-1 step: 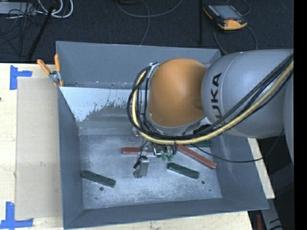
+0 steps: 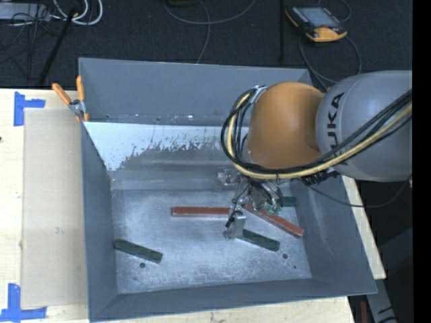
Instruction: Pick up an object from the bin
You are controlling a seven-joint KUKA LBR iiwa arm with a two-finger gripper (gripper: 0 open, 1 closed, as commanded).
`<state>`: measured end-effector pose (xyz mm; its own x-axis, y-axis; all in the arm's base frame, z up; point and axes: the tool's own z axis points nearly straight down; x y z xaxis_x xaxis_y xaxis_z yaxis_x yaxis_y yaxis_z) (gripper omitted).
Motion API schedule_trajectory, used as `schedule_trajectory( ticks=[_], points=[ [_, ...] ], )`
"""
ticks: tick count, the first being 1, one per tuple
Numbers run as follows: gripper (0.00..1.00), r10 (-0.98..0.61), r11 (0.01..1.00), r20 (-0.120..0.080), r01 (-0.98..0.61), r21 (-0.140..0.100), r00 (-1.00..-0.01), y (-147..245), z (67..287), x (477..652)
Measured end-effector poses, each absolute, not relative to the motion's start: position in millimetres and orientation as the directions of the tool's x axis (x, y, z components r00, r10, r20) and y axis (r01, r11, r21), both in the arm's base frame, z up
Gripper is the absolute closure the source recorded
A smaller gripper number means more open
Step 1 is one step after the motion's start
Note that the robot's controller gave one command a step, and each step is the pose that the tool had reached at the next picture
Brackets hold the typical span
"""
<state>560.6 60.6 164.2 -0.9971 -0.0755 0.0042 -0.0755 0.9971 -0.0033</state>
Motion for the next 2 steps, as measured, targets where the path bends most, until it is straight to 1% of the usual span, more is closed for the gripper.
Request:
schedule_trajectory(
  ticks=[1,2],
  points=[
    [0.00,-0.091,0.996,0.003,-0.091,0.001,-0.996,70.6,68.3,614.3],
    [1.00,-0.088,0.996,0.000,-0.088,0.001,-0.996,71.0,72.9,615.3]
  ],
)
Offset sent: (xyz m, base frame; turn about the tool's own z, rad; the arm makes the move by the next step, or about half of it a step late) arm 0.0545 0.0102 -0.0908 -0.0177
